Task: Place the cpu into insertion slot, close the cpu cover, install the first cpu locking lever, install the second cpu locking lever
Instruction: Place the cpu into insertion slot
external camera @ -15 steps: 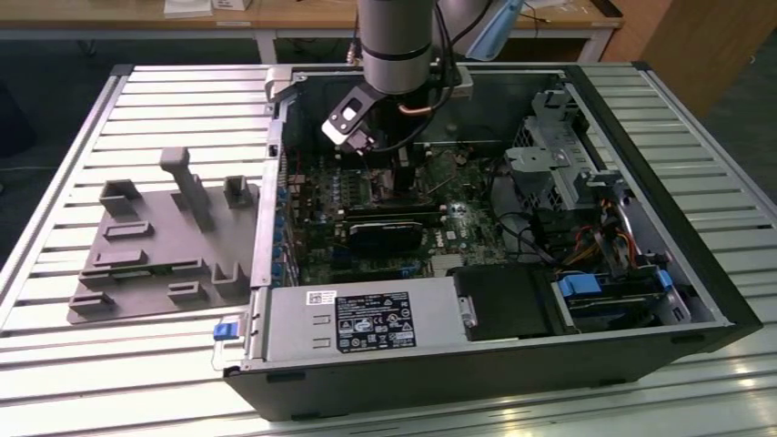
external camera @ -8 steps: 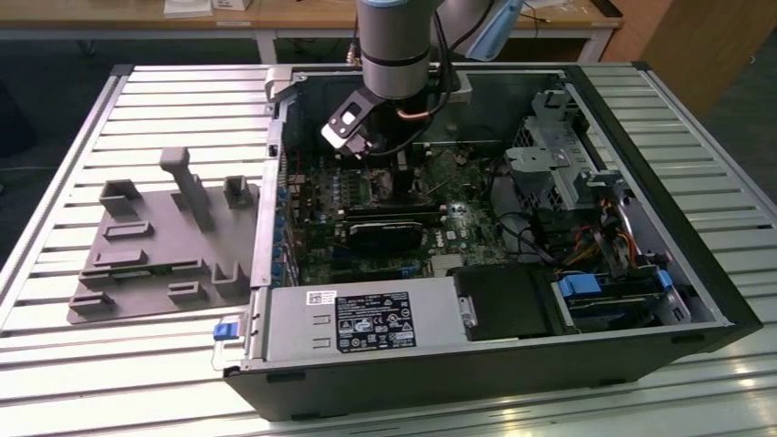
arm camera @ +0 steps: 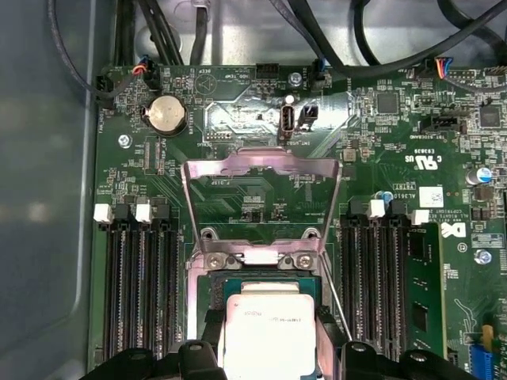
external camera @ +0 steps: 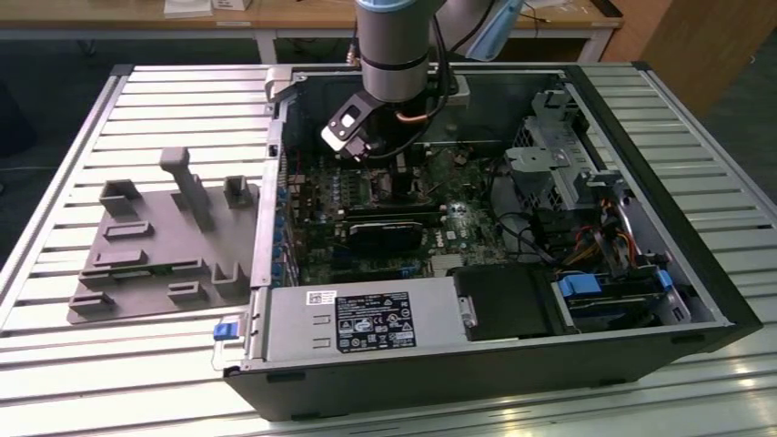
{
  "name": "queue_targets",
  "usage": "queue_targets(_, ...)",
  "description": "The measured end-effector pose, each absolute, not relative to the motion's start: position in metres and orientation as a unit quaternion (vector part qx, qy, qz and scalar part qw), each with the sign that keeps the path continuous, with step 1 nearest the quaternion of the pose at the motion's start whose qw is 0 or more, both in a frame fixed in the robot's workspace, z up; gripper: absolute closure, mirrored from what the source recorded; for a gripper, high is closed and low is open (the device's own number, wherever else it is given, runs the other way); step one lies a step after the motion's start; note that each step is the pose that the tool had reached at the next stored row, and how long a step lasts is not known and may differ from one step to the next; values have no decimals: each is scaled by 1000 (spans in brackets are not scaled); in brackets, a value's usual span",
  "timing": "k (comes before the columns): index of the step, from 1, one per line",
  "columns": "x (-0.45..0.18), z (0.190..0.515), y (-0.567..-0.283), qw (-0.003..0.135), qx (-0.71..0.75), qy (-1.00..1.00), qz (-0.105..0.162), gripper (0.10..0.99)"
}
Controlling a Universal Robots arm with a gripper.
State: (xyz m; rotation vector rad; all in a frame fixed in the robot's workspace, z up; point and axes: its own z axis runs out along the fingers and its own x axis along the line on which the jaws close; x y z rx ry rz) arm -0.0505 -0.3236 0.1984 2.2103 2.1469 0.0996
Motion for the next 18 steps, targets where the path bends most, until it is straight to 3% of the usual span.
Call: queue_targets(18, -51, 194, -320, 29, 717, 696, 32, 549)
